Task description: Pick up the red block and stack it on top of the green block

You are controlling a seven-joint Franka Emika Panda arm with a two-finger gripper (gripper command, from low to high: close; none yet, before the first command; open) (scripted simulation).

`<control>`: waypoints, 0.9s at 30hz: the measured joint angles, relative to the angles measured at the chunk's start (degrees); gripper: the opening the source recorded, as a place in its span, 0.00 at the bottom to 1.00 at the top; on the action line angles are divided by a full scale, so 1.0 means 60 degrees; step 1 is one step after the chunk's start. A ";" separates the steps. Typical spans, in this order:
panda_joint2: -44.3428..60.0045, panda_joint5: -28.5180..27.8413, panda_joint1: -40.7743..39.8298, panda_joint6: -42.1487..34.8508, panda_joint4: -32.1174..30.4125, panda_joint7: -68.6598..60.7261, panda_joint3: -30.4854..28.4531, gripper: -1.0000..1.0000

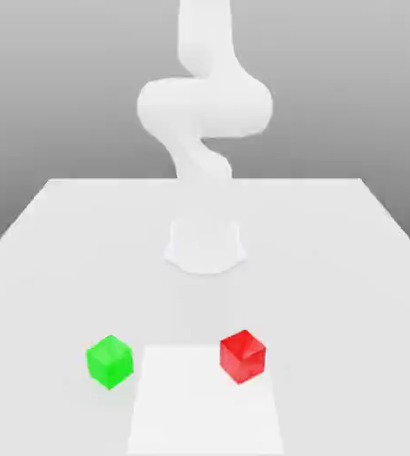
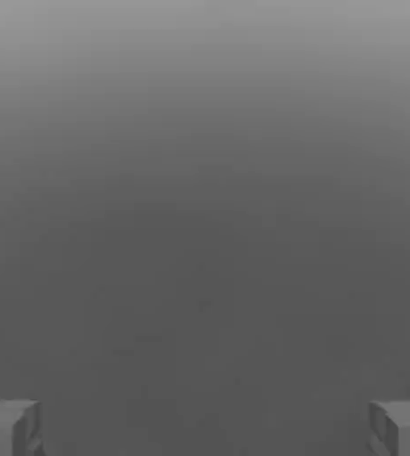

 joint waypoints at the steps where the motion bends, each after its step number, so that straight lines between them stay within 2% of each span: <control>1: 0.0333 0.0026 -0.0142 0.0226 -0.0248 0.0487 0.0229 0.50; 14: 0.4183 0.0200 -0.1475 0.2834 -0.3131 0.6184 0.2462 0.50; 21: 0.6189 0.0444 -0.1612 0.4228 -0.4633 0.9046 0.3045 0.50; 24: 0.6947 -0.0096 -0.1638 0.4823 -0.4696 0.9781 0.2960 0.50; 27: 0.7719 -0.1111 -0.1454 0.5429 -0.4589 1.0561 0.2519 0.50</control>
